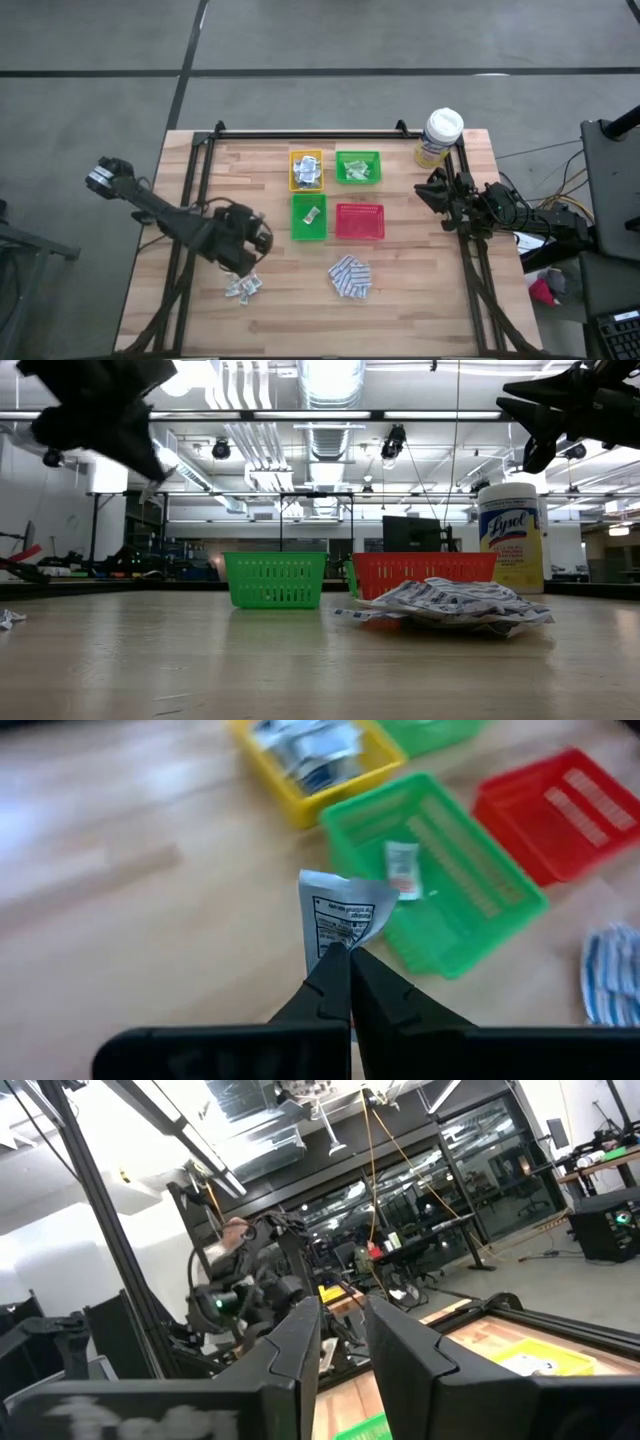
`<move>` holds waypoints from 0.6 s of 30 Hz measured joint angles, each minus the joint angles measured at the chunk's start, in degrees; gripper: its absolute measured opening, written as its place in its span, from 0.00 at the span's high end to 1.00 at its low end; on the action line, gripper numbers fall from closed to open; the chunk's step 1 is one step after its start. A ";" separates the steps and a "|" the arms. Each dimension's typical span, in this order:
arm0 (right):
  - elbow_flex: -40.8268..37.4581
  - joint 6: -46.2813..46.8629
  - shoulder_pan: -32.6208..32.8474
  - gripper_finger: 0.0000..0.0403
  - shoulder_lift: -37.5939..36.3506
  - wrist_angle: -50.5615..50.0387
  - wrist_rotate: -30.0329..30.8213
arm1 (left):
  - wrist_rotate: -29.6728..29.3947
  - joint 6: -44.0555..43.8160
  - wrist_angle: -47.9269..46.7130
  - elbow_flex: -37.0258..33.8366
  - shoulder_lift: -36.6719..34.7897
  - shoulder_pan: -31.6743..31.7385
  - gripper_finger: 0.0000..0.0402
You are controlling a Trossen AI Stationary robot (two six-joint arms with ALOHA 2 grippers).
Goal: Pick & Place First Aid Supplies
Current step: Put the orange ointment pack into the bottom green bin
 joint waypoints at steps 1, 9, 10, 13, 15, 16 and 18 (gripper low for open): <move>0.00 0.00 0.00 0.79 -0.01 0.00 0.00 | -0.02 3.99 1.15 0.85 0.18 0.74 1.00; 0.00 0.00 0.00 0.81 -0.01 0.02 0.00 | 0.13 22.92 6.57 6.76 1.13 10.99 1.00; 0.00 0.00 0.00 0.82 0.00 0.02 0.01 | 0.26 23.00 7.12 7.27 1.13 12.63 1.00; 0.00 0.00 0.00 0.83 -0.01 0.02 0.00 | 3.26 23.83 7.94 8.91 1.16 17.85 1.00; 0.00 -0.02 -0.01 0.83 0.00 0.02 0.00 | 6.69 26.00 9.56 9.59 1.16 21.32 1.00; 0.00 -0.04 -0.02 0.83 -0.01 0.02 0.00 | 8.44 27.45 11.16 9.67 1.16 22.93 1.00; 0.00 -0.20 -0.02 0.83 0.01 0.02 0.00 | 11.63 29.93 14.29 9.75 1.20 26.02 1.00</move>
